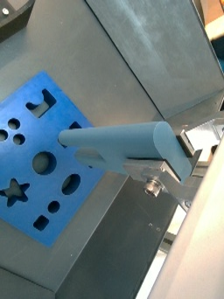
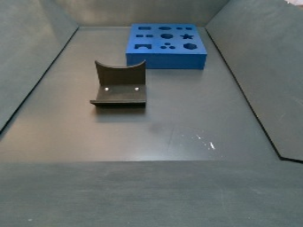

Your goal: Insert the square-circle object.

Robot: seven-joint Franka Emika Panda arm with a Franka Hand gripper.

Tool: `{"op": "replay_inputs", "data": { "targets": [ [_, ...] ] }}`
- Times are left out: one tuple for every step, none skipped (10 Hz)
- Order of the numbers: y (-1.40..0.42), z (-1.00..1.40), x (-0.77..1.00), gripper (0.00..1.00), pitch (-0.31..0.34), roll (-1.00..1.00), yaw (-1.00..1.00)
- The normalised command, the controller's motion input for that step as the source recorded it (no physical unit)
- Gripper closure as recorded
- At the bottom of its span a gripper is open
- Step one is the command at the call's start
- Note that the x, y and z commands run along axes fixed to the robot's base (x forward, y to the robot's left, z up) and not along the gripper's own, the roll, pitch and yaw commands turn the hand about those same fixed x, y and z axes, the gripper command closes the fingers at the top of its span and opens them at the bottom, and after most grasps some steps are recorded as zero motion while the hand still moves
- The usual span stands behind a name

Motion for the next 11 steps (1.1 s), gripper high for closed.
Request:
{"op": "replay_inputs", "data": {
  "targets": [
    [0.05,-0.05,0.0,1.0,0.0,0.0,0.0],
    [0.0,0.0,0.03,1.0,0.02,0.0,0.0],
    [0.0,-0.13,0.0,1.0,0.0,0.03,0.0],
    [0.0,0.0,0.0,1.0,-0.014,0.0,0.0],
    [0.0,0.0,0.0,1.0,0.0,0.0,0.0],
    [0.01,0.0,-0.01,1.0,0.0,0.0,-0.03],
    [0.0,-0.15,-0.38,1.0,-0.03,-0.1,-0.71],
    [-0.01,-0.29,-0.28,1.0,-0.099,-0.15,-0.81],
    [-0.01,-0.26,-0.27,1.0,-0.089,-0.14,-0.81],
    [-0.02,-0.29,-0.06,1.0,-0.06,-0.17,-0.93],
    [-0.15,-0.26,-0.06,1.0,-0.121,-0.17,-0.86]
  ]
}}
